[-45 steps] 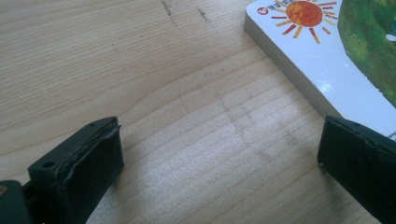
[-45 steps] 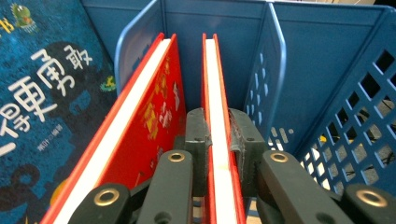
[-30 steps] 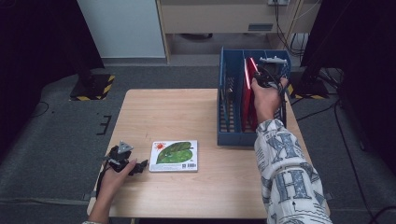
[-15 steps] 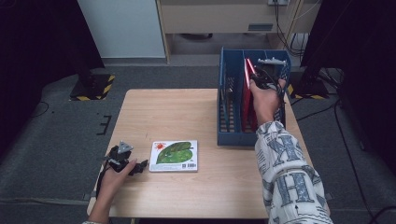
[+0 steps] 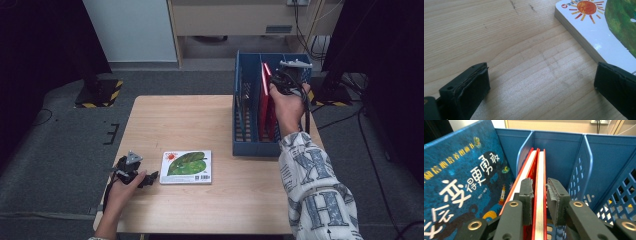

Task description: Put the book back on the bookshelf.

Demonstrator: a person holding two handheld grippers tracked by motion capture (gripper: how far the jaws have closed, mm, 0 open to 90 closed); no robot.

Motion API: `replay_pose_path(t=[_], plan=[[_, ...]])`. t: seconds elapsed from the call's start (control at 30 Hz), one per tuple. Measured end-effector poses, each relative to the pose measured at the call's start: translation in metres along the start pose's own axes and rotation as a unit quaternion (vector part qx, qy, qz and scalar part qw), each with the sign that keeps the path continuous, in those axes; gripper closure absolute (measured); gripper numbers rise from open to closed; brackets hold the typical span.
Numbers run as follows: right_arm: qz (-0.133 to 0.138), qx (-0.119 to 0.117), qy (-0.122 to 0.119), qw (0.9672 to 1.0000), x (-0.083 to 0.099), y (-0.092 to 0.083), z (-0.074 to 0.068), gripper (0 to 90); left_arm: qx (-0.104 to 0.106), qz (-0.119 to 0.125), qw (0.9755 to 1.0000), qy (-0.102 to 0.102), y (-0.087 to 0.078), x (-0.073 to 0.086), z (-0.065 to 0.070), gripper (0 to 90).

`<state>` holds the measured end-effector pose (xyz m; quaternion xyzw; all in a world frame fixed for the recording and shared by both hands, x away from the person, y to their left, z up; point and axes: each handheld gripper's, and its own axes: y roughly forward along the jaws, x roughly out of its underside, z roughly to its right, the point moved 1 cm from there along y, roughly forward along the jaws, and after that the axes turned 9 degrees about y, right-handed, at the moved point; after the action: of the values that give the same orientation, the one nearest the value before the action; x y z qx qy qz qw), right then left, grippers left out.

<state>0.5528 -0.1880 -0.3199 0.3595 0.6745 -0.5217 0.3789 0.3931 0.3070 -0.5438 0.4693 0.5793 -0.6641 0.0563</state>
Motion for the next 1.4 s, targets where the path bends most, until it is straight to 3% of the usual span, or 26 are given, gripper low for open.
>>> replay_pose_path(t=[0.43, 0.6, 0.87, 1.17, 1.4], plan=[[0.012, 0.0, -0.01, 0.9999, -0.002, -0.024, 0.014, 77.5, 0.0, 0.0, 1.0, -0.001, 0.0, 0.0, 0.0, 0.0], [0.006, -0.002, -0.018, 0.9998, 0.007, -0.029, 0.02, 78.1, 0.0, -0.002, 1.0, 0.002, 0.0, 0.0, 0.0, 0.0], [-0.01, 0.002, -0.01, 0.9999, 0.026, -0.033, 0.033, 78.7, 0.001, -0.002, 1.0, 0.002, 0.0, 0.0, 0.0, 0.0], [-0.022, -0.01, -0.007, 0.9997, 0.048, -0.033, 0.034, 78.8, 0.001, -0.002, 1.0, 0.002, 0.0, -0.001, 0.0, 0.0], [-0.027, -0.025, 0.001, 0.9993, 0.054, -0.032, 0.029, 78.8, 0.001, -0.002, 1.0, 0.002, 0.0, -0.001, 0.0, 0.0]])
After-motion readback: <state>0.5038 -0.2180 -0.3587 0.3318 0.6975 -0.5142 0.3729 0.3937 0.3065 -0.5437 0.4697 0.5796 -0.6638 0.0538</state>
